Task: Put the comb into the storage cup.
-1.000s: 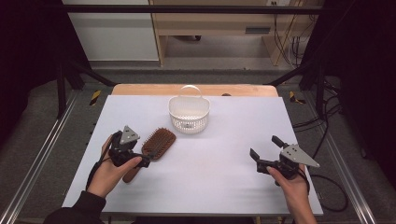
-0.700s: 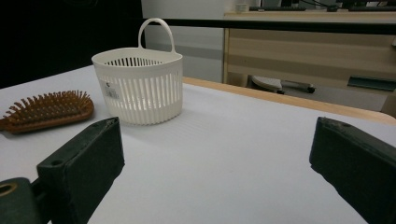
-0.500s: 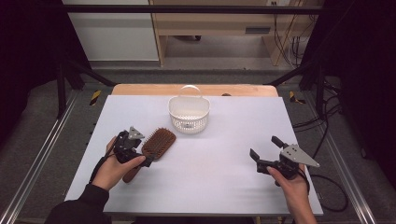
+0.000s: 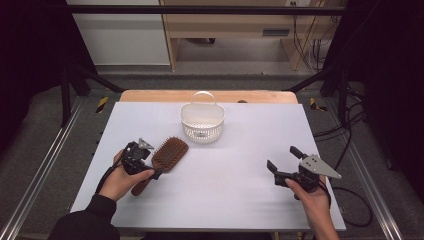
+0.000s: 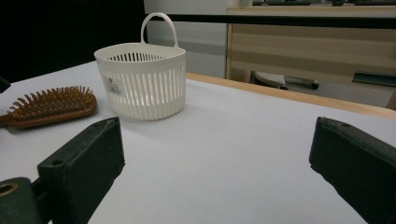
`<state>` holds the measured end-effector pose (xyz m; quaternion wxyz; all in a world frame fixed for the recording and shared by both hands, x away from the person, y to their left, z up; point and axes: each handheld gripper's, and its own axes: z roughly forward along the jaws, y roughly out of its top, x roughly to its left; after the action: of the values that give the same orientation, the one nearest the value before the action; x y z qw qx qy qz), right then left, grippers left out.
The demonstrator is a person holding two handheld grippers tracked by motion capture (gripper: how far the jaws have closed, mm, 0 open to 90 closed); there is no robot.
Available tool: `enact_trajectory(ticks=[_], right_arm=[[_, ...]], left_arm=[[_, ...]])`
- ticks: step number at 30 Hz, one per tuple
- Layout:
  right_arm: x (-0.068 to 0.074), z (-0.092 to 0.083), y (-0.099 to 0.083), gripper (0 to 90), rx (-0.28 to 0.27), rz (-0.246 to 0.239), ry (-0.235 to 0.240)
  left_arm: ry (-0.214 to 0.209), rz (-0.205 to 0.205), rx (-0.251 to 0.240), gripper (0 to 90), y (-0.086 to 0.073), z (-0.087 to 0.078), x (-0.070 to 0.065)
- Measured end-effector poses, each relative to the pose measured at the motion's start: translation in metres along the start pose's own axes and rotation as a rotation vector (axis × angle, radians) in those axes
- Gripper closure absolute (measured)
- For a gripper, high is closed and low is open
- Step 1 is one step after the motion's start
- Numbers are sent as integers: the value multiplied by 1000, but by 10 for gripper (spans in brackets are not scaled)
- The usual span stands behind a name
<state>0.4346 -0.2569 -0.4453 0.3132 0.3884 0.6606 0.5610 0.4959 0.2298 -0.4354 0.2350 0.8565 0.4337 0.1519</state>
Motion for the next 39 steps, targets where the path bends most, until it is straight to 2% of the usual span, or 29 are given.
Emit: enact_trajectory(ticks=[6,15,19,22,29,36,39], right_arm=[[0,0,0,36,2,2,4],[0,1,0,37,8,2,10],[1,1,0,38,10,4,12],[1,1,-1,38,14,6,12],[0,1,-1,38,12,6,13],[2,2,-2,38,22,-1,20],[3,3,-2,38,25,-4,25]], left_arm=[[-23,-16,38,173,-1,4,1],[-75,-17,101,383,-3,9,3],[-68,-17,116,483,-3,10,3],[-78,-16,132,531,-3,11,2],[-81,-3,161,615,-1,14,1],[-80,-2,176,657,0,15,1],[-70,23,181,668,0,16,-1]])
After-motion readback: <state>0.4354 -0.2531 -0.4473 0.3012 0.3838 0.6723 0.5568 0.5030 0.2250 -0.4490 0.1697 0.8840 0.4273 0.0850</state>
